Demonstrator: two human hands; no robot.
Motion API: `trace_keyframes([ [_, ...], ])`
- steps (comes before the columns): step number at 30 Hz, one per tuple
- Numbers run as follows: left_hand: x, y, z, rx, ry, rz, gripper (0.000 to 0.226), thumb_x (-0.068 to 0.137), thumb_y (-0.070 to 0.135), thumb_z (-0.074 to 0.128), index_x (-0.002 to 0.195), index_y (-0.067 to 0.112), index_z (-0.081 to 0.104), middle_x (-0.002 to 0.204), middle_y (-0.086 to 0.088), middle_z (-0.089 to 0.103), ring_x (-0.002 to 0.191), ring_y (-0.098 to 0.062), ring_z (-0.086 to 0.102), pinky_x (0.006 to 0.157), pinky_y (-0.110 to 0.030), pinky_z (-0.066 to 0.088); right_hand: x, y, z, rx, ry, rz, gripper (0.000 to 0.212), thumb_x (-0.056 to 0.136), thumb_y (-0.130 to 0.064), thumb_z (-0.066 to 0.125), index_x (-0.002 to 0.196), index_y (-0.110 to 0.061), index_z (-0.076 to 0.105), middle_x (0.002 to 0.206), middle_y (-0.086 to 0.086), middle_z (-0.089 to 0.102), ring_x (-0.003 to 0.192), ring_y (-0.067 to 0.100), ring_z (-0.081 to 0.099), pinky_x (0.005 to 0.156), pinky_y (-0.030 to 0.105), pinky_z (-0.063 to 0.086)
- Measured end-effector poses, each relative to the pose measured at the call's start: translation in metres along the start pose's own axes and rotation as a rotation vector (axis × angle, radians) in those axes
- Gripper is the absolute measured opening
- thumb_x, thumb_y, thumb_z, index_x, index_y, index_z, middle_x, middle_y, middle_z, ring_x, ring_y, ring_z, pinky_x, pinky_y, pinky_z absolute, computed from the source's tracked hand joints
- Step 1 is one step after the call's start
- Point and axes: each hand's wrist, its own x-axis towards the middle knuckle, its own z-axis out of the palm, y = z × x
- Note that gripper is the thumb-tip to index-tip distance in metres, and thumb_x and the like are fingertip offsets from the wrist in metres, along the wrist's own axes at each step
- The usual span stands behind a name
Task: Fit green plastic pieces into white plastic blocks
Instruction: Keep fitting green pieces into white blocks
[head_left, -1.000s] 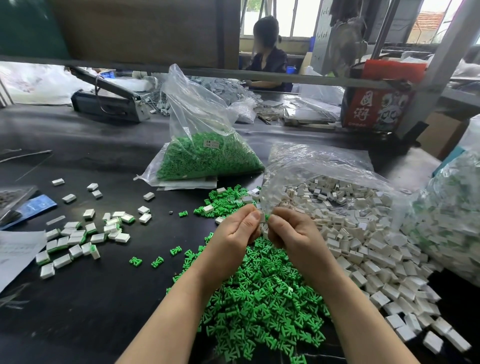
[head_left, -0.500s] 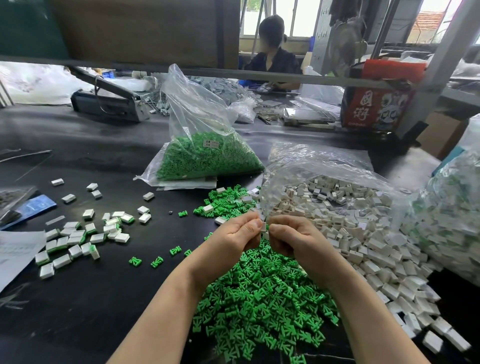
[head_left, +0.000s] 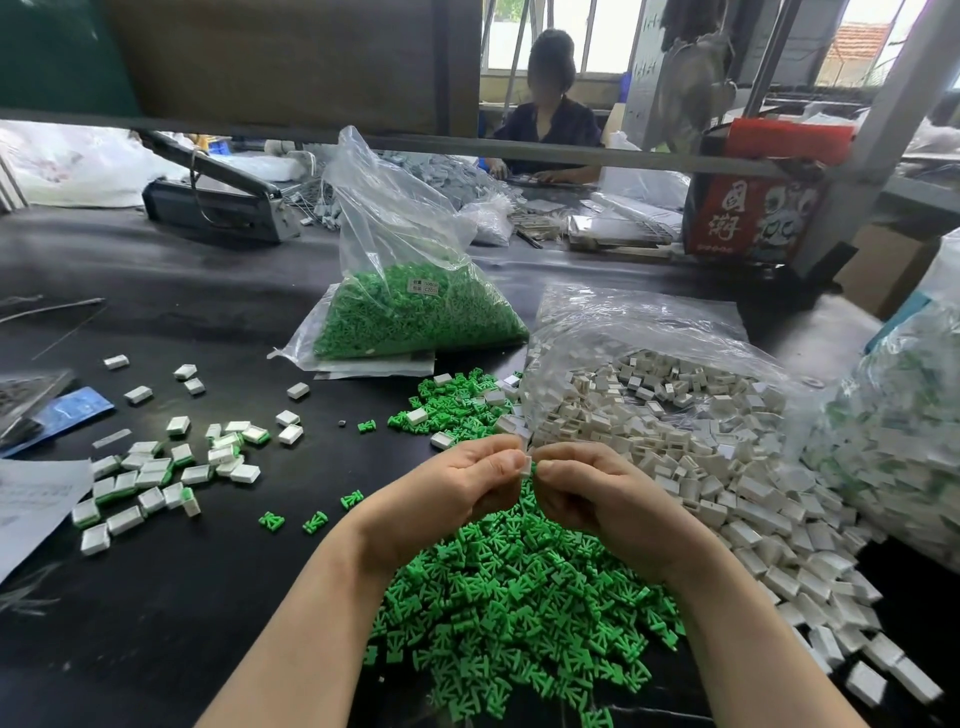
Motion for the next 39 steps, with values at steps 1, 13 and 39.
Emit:
trace_keyframes([
  [1,0.000,0.001,0.000,-0.008,-0.009,-0.001,0.018,0.106,0.012,0.037,0.094,0.004,0.047,0.070,0.005,0.036,0.058,0.001,0.036,0.055,-0.007,0.035,0.000,0.000,0.000,0.001,-0.004,-0.005,0.022,0.088,-0.021,0.050,0.068,-0.015,0.055,0.057,-0.005,0.040,0.053,0.009,0.031,0.051,0.019,0.027],
  [13,-0.006,0.006,-0.004,-0.025,-0.122,-0.034,0.021,0.093,0.027,0.043,0.075,0.016,0.039,0.065,0.003,0.029,0.055,-0.007,0.025,0.052,-0.027,0.015,-0.003,-0.003,-0.001,0.039,-0.127,0.031,0.022,0.089,-0.021,0.051,0.087,0.001,0.056,0.058,-0.008,0.039,0.053,0.006,0.030,0.051,0.020,0.024],
  [39,0.004,-0.012,-0.010,-0.216,-0.003,-0.089,0.031,0.090,0.034,0.041,0.063,0.022,0.034,0.055,0.003,0.021,0.052,-0.015,0.010,0.046,-0.027,0.009,0.005,0.000,0.015,-0.385,0.130,-0.128,0.034,0.097,-0.040,0.042,0.075,-0.016,0.049,0.065,-0.006,0.047,0.061,0.007,0.041,0.059,0.027,0.035],
])
